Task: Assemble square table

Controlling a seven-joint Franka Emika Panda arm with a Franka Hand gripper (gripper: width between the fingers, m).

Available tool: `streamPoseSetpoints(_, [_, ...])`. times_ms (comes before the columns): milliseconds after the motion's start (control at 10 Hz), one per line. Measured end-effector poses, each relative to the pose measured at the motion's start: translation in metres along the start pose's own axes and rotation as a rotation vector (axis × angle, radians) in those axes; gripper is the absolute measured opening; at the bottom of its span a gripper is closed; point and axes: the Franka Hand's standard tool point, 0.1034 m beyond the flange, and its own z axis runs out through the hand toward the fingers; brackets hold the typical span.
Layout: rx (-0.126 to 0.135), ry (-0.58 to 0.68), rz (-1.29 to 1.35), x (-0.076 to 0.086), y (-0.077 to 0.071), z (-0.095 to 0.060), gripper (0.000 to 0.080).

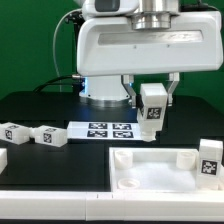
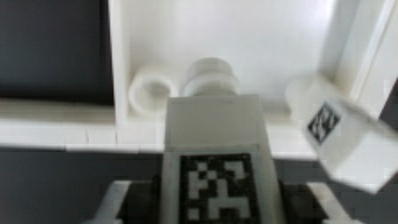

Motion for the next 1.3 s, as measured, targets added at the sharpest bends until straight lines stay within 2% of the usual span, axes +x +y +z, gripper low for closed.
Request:
streamPoseSetpoints(300, [-0.069, 0.188, -0.026, -0.001, 0.015, 0.001, 0.0284])
streamPoseSetpoints(400, [-0.080, 0.207, -0.025, -0.002, 0.019, 0.005, 0.0284])
streamPoseSetpoints(500, [-0.065, 0.145, -0.013, -0.002, 0.025, 0.013, 0.0284])
streamPoseSetpoints(700, [-0.050, 0.125, -0.008, 0.013, 0.043, 0.017, 0.0284])
streamPoseSetpoints(1200, [-0.050, 0.120, -0.011, 0.008, 0.045, 0.023, 0.0284])
streamPoseSetpoints(1300, [-0.061, 0.119, -0.016, 0.000, 0.054, 0.028, 0.0284])
